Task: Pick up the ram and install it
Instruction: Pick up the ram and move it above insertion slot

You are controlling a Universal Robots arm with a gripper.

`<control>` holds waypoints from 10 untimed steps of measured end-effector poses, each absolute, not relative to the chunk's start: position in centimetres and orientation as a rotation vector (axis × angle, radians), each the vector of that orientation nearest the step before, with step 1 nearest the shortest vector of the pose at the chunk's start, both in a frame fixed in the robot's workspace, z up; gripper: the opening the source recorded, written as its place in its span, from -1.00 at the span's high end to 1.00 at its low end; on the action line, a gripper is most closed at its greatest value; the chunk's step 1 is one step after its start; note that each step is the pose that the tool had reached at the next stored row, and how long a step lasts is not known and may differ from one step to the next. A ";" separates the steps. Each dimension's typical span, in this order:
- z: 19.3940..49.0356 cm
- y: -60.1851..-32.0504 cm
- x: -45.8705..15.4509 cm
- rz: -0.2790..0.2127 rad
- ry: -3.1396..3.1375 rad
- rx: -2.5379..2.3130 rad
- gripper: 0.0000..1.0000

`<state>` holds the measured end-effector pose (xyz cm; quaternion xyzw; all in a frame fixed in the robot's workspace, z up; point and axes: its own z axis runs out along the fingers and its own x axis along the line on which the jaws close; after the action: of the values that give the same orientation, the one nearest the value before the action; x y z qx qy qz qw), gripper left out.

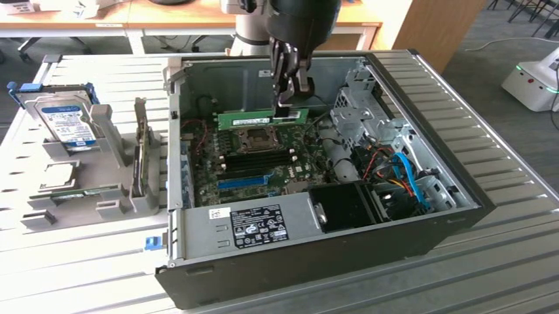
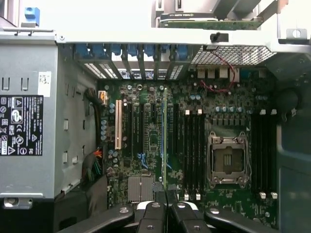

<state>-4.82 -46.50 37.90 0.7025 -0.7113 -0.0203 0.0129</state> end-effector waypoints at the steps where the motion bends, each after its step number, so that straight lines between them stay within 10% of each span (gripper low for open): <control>1: 37.9 -46.5 -4.7 -0.063 -2.216 2.189 0.76; 10: 37.8 -46.5 -4.5 -0.063 -2.217 2.189 0.76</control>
<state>-4.50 -46.47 37.85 0.7025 -0.7113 -0.0204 0.0128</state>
